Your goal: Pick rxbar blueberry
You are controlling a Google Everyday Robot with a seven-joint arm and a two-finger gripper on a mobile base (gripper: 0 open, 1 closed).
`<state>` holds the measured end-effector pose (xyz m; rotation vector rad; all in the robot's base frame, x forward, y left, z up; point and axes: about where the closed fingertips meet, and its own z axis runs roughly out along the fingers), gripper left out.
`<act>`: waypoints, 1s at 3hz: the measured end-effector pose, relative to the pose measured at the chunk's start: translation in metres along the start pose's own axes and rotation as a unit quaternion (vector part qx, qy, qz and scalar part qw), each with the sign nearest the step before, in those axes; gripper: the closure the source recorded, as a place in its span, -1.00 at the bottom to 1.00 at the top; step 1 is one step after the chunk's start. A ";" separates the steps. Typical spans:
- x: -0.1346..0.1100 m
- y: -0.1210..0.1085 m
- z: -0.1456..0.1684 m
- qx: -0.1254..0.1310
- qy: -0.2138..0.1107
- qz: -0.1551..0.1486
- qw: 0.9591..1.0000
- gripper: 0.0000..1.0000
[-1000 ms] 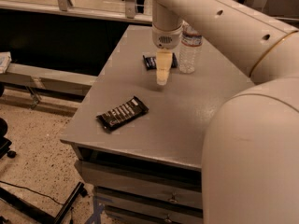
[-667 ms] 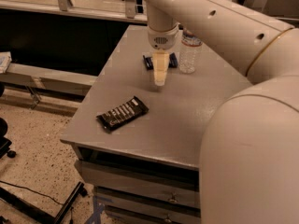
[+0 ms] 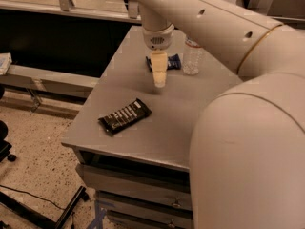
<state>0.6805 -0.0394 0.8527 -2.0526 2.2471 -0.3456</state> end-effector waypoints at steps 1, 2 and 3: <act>-0.004 -0.002 0.001 -0.012 0.001 -0.020 1.000 -1.00; -0.006 -0.006 0.003 -0.021 -0.002 -0.031 0.999 -1.00; -0.006 -0.011 0.004 -0.024 -0.006 -0.037 0.999 -1.00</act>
Offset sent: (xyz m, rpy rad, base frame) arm 0.0016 -0.0009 0.0033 -0.0242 0.1072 0.0748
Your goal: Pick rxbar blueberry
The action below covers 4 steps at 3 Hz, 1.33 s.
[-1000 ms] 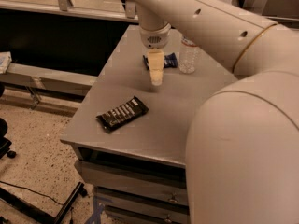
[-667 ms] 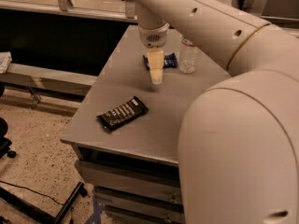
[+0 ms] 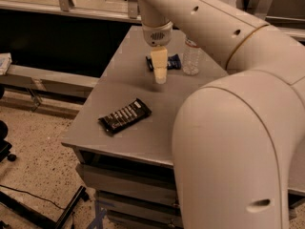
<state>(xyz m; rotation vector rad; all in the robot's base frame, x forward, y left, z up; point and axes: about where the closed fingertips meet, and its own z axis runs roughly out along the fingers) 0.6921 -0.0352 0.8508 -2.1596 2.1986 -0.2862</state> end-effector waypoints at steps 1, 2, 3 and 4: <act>0.001 -0.006 0.002 -0.005 0.000 -0.005 1.000 -1.00; 0.000 -0.010 0.010 -0.018 0.000 -0.008 1.000 -1.00; 0.001 -0.013 0.018 -0.030 0.000 -0.005 1.000 -1.00; 0.005 -0.013 0.024 -0.036 -0.002 0.003 0.999 -1.00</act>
Offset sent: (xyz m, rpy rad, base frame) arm 0.0009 -0.0125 -0.0081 -0.0388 0.1391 0.0038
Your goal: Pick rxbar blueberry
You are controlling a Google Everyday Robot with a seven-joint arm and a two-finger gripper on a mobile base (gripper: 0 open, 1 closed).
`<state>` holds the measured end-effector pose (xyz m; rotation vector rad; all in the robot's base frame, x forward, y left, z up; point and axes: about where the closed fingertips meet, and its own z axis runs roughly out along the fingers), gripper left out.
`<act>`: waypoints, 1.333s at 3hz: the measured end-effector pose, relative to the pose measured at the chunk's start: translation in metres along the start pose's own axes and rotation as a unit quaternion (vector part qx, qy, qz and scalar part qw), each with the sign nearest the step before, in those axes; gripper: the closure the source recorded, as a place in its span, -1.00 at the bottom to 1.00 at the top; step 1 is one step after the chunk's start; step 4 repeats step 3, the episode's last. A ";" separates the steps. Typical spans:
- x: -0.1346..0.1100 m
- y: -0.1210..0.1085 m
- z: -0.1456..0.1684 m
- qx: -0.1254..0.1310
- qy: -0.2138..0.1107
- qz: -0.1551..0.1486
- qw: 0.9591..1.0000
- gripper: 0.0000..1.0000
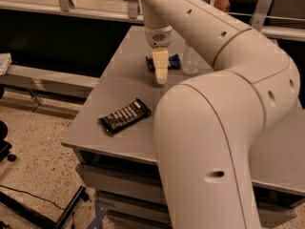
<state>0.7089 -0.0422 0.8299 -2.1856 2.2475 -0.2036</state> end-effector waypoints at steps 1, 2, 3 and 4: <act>0.005 0.001 0.003 -0.003 -0.002 0.008 1.000 -1.00; 0.008 0.003 0.006 -0.010 -0.002 0.010 1.000 -1.00; 0.010 0.004 0.009 -0.016 0.000 0.012 1.000 -1.00; 0.010 0.004 0.009 -0.016 0.000 0.012 1.000 -1.00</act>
Offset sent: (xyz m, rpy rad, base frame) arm -0.0276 -0.0243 -0.0006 -0.0373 0.1126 -0.0427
